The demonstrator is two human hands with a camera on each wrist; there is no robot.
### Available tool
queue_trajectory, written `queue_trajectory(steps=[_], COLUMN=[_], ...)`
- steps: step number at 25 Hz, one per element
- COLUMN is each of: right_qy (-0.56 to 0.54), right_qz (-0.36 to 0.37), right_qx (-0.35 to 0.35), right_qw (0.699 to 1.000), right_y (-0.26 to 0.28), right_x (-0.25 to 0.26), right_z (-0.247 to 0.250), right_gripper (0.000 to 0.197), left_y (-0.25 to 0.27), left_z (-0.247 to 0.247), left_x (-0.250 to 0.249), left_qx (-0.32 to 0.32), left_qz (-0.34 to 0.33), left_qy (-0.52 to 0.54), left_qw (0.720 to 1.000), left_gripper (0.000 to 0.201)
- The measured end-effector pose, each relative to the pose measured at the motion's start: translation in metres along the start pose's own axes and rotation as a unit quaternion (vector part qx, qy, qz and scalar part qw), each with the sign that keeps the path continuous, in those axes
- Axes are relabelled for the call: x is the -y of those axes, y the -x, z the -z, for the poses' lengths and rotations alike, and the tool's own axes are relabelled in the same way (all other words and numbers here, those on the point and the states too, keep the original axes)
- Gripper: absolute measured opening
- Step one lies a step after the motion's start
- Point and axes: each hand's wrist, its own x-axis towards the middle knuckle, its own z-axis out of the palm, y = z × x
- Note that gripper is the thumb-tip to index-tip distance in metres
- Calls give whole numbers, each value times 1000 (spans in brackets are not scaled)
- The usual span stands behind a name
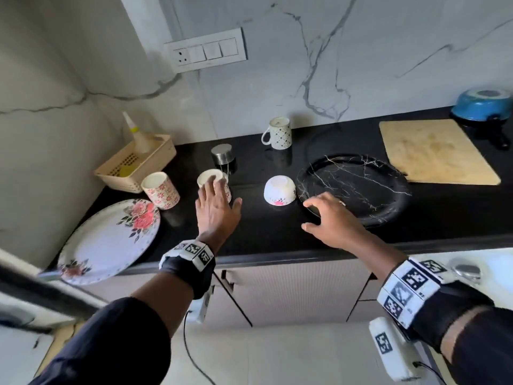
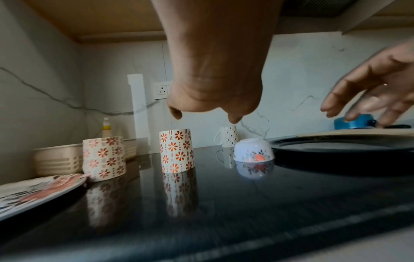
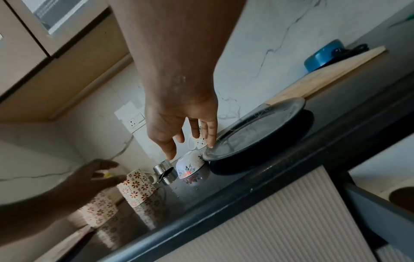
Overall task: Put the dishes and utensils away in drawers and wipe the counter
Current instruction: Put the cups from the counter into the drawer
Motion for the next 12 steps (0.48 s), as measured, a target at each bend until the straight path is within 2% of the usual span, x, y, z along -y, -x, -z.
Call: queue_trajectory(steps=[2, 5, 7, 9, 12], right_qy=[33, 91, 135, 178, 219], right_qz=[-26, -40, -37, -28, -43], right_qx=[6, 20, 25, 37, 50], right_qw=[999, 995, 990, 983, 973], right_y=[-21, -54, -77, -102, -141], right_x=[14, 38, 55, 67, 70], right_z=[-3, -16, -29, -42, -59], right_gripper=[53, 53, 56, 60, 76], left_y=[-47, -96, -110, -108, -88], left_z=[-5, -16, -23, -23, -2], left_x=[19, 56, 72, 82, 92], left_qx=[10, 108, 175, 164, 70], left_qz=[29, 94, 100, 85, 56], left_qy=[15, 29, 58, 97, 174], left_qw=[999, 989, 978, 978, 981], left_gripper=[83, 110, 108, 95, 85])
